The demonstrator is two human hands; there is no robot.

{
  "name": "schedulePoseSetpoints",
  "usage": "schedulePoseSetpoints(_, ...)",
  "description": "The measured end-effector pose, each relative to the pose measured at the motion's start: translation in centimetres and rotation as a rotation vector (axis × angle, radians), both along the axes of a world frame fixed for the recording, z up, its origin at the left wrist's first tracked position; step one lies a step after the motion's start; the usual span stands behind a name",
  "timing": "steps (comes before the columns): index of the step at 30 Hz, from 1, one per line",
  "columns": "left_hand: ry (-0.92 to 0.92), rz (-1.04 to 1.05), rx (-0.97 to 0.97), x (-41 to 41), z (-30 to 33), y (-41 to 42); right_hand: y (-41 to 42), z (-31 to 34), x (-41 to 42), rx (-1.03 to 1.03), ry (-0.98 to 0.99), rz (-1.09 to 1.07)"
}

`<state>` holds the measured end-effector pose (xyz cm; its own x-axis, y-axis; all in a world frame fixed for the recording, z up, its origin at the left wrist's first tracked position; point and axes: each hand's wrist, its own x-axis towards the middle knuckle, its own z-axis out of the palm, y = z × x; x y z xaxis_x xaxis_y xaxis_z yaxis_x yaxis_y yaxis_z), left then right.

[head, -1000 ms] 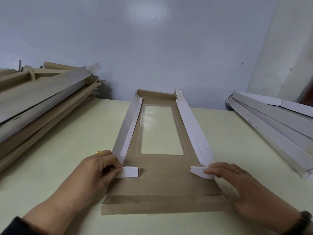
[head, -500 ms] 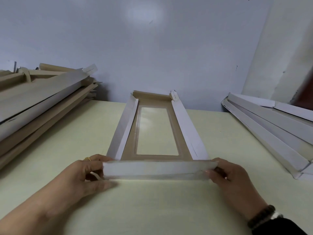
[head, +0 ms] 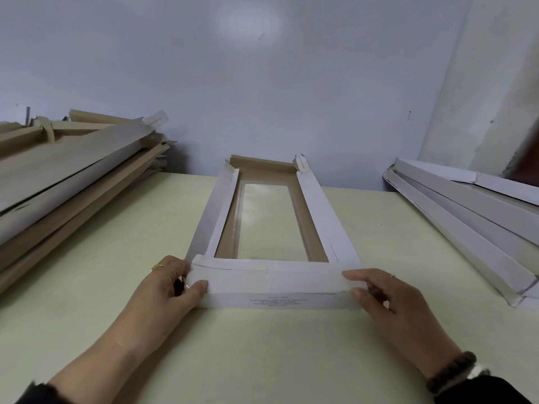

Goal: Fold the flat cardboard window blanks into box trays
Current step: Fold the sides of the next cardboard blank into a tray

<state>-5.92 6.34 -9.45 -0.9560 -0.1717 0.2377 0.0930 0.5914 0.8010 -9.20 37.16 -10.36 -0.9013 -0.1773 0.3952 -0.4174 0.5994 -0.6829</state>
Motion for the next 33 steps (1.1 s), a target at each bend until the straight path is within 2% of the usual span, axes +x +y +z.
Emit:
schedulePoseSetpoints(3,0.087,-0.008,-0.068,0.2,-0.1,0.3,-0.1,0.4,0.3,0.056,0.033,0.036)
schedulePoseSetpoints(6,0.224,-0.021,-0.394,0.3,0.3,0.7,-0.1,0.2,0.2,0.100,0.056,0.048)
schedulePoseSetpoints(9,0.241,-0.113,-0.571,0.5,0.3,1.0,-0.2,0.0,0.1,0.211,0.071,0.030)
schedulePoseSetpoints(14,0.289,-0.165,-0.726,0.8,0.9,1.5,-0.7,0.7,-0.1,0.548,0.431,-0.076)
schedulePoseSetpoints(18,0.137,-0.243,-0.729,0.7,0.9,2.2,-1.6,0.6,-0.1,0.680,0.563,-0.019)
schedulePoseSetpoints(20,0.145,-0.271,-0.789,0.7,0.8,3.1,-2.2,0.5,-0.1,0.657,0.565,0.030)
schedulePoseSetpoints(24,0.295,-0.294,-0.872,0.4,1.2,6.4,-3.7,0.4,0.1,0.610,0.555,0.107)
schedulePoseSetpoints(27,0.266,-0.339,-0.889,0.2,1.2,8.4,-4.3,0.4,0.1,0.582,0.516,0.170)
schedulePoseSetpoints(28,0.253,-0.324,-0.889,0.1,1.3,8.8,-4.2,0.3,-0.1,0.533,0.471,0.201)
schedulePoseSetpoints(30,0.174,-0.314,-0.797,-0.1,0.7,8.7,-3.7,0.4,-0.5,0.323,0.261,0.261)
schedulePoseSetpoints(33,0.159,-0.309,-0.782,-0.1,0.1,8.7,-3.1,0.8,-1.4,0.103,-0.045,0.209)
